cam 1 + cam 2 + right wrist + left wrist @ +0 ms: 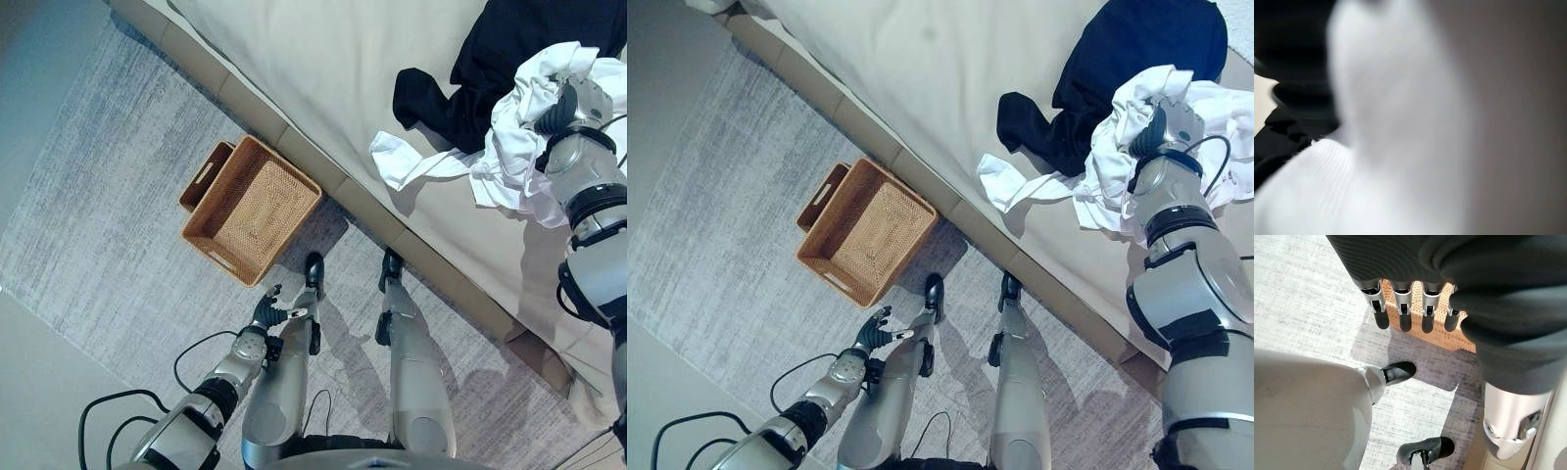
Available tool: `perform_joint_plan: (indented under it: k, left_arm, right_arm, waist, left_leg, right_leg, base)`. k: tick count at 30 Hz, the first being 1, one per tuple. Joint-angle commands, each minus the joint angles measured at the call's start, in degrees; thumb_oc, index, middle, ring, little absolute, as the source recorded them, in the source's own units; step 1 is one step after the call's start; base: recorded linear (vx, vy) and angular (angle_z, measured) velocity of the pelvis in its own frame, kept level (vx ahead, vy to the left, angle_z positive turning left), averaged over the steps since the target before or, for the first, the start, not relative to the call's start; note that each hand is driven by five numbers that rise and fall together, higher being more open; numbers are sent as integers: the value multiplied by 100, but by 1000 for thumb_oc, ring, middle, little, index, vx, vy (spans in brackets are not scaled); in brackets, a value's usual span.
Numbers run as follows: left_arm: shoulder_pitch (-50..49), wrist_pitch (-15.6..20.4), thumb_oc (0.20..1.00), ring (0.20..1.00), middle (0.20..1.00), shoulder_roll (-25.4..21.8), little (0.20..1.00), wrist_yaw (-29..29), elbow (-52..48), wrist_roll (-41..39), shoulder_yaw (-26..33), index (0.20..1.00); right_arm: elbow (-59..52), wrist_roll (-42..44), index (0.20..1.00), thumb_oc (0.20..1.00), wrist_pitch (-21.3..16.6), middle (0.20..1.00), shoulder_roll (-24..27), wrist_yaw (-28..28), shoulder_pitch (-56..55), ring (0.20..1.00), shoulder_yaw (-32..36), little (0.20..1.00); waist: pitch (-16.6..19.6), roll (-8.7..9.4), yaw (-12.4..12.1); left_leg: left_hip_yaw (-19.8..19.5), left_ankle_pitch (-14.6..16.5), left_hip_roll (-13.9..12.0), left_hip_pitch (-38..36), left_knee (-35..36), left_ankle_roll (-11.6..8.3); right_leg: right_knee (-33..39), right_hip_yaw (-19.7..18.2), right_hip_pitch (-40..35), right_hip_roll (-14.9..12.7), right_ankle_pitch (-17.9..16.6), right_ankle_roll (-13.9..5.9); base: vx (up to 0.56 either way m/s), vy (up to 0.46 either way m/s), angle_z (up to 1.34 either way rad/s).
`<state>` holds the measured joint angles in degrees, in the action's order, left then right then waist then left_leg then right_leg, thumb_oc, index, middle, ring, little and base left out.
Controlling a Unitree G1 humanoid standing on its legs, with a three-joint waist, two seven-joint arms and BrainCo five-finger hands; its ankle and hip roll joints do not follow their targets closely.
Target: Pick up clothes into the bucket
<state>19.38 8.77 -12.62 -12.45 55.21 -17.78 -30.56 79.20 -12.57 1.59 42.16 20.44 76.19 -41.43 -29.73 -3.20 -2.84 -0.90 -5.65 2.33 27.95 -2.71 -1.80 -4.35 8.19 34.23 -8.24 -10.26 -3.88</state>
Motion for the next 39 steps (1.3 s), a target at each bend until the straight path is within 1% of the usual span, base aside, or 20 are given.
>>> perform_joint_plan:
  k: [1,7,8,11,12,13,16,18,20,23,24,27,29,30,31,32,33,35,36,39]
  left_arm:
    - [-15,74,1000,1000,1000,14,1000,-42,68,-125,-149,1000]
    - [-109,121,1000,1000,1000,-72,1000,-86,86,-113,-33,1000]
    - [-172,130,1000,1000,1000,-136,1000,-93,51,-133,42,1000]
    - [-273,106,1000,1000,1000,-218,1000,-91,96,-113,193,1000]
    - [-274,105,1000,1000,1000,-219,1000,-92,95,-113,192,1000]
    - [-330,78,1000,1000,1000,-256,1000,-94,193,-58,289,1000]
    - [-408,13,1000,1000,1000,-317,1000,-60,498,46,424,1000]
    - [-449,5,1000,1000,1000,-347,1000,-47,550,49,503,1000]
    - [-577,-43,1000,1000,1000,-416,1000,11,783,136,655,1000]
    - [-706,-52,1000,1000,1000,-453,1000,47,802,158,749,1000]
    - [-773,-85,1000,1000,1000,-476,1000,95,935,179,861,1000]
    - [-838,-125,1000,1000,1000,-472,1000,148,1068,210,932,1000]
    - [-979,-203,1000,1000,1000,-468,1000,223,1214,321,1046,1000]
    - [-989,-203,1000,1000,1000,-480,1000,224,1212,323,1044,1000]
    - [-1062,-248,1000,1000,1000,-455,1000,249,1301,413,1124,1000]
    - [-1102,-264,1000,1000,1000,-474,1000,267,1356,456,1156,1000]
    - [-1107,-263,1000,1000,1000,-478,1000,267,1357,458,1154,1000]
    - [-1247,-296,1000,1000,1000,-482,1000,321,1439,501,1260,1000]
    - [-1248,-296,1000,1000,1000,-482,1000,321,1438,501,1260,1000]
    - [-1403,-299,1000,1000,1000,-434,1000,347,1395,530,1350,1000]
  right_arm:
    - [-8,-219,200,200,13,200,288,114,522,200,-542,200]
    - [-912,34,200,200,-183,200,572,434,814,200,-630,200]
    - [-1325,390,200,200,-292,200,754,544,1014,200,-569,200]
    - [-2280,801,200,200,-420,200,1129,745,1386,200,-505,200]
    - [-2285,800,200,200,-417,200,1130,745,1380,200,-500,200]
    - [-2702,1055,200,200,-500,200,1301,877,1544,200,-355,200]
    - [-2926,1312,200,200,-582,200,1466,903,1803,200,-292,200]
    - [-3005,1407,200,200,-603,200,1529,868,1871,200,-281,200]
    - [-2942,1631,200,200,-657,200,1631,860,2108,200,-250,200]
    - [-2957,1778,200,200,-701,200,1707,845,2209,200,-221,200]
    - [-2979,1891,200,200,-727,200,1774,805,2231,200,-168,200]
    - [-2955,2209,200,200,-814,200,1877,774,2190,200,25,200]
    - [-3008,2428,200,200,-896,200,2037,823,2140,200,258,200]
    - [-3018,2426,200,200,-897,200,2038,824,2106,200,286,200]
    - [-3140,2455,200,200,-952,200,2118,863,1912,200,522,200]
    - [-3151,2418,200,200,-947,200,2167,853,1786,200,620,200]
    - [-3154,2416,200,200,-949,200,2167,853,1769,200,634,200]
    - [-3067,2365,200,200,-896,200,2306,708,1611,200,638,200]
    - [-3067,2365,200,200,-897,200,2306,708,1611,200,638,200]
    - [-3178,2287,200,200,-865,200,2334,570,1366,200,692,200]
  waist:
    - [-6,-45,-8]
    - [-6,134,88]
    - [-6,221,117]
    - [-6,415,181]
    - [-6,417,179]
    - [-6,521,205]
    - [-6,658,208]
    - [-6,693,214]
    - [166,791,220]
    - [338,824,240]
    - [507,853,254]
    - [711,862,265]
    - [1049,849,290]
    - [1052,858,292]
    - [1251,803,308]
    - [1344,817,305]
    - [1344,821,303]
    - [1610,829,300]
    - [1609,829,300]
    - [1877,846,316]
  left_leg:
    - [-172,-9,-110,365,-291,-223]
    - [-178,67,-111,361,-421,-226]
    - [-174,121,-105,326,-500,-224]
    - [-149,236,-101,184,-637,-229]
    - [-148,238,-101,182,-639,-229]
    - [-143,285,-105,39,-684,-214]
    - [-131,414,-114,-345,-740,-200]
    - [-114,416,-113,-465,-728,-191]
    - [-74,531,-124,-830,-729,-181]
    - [-49,548,-109,-1009,-683,-167]
    - [-31,593,-108,-1186,-654,-167]
    - [-41,623,-114,-1372,-582,-172]
    - [-34,652,-112,-1594,-481,-166]
    - [-39,651,-112,-1607,-471,-166]
    - [-25,677,-100,-1743,-401,-159]
    - [-20,685,-109,-1826,-361,-159]
    - [-20,684,-110,-1839,-351,-160]
    - [17,715,-115,-2033,-241,-158]
    - [17,714,-116,-2037,-238,-158]
    - [94,800,-128,-2241,-222,-137]
  right_leg:
    - [-1025,37,127,-214,729,-325]
    - [-1098,-17,119,-193,750,-329]
    - [-1129,-48,76,-184,763,-331]
    - [-1141,-107,-98,-164,785,-332]
    - [-1142,-108,-100,-164,786,-332]
    - [-1139,-141,-271,-157,778,-336]
    - [-1163,-171,-668,-163,835,-334]
    - [-1136,-174,-793,-162,809,-337]
    - [-1052,-188,-1205,-151,837,-358]
    - [-938,-194,-1420,-150,803,-374]
    - [-860,-196,-1614,-149,809,-388]
    - [-758,-166,-1847,-140,845,-399]
    - [-602,-116,-2132,-136,877,-426]
    - [-587,-109,-2150,-135,874,-427]
    - [-498,-92,-2290,-119,894,-442]
    - [-439,-79,-2379,-117,893,-449]
    - [-427,-77,-2392,-115,890,-449]
    - [-260,-36,-2598,-111,877,-477]
    - [-257,-35,-2602,-111,876,-477]
    - [-175,-49,-2816,-109,889,-494]
  base:
    - [0,0,0]
    - [0,0,0]
    - [0,0,0]
    - [-2,2,-1]
    - [-23,10,-3]
    - [0,0,0]
    - [11,10,-11]
    - [23,29,-5]
    - [62,51,0]
    - [68,39,-5]
    - [101,16,-12]
    - [107,18,-7]
    - [117,18,0]
    - [112,34,2]
    - [107,40,2]
    - [106,40,1]
    - [87,20,0]
    - [93,20,1]
    - [61,10,0]
    - [80,11,-6]
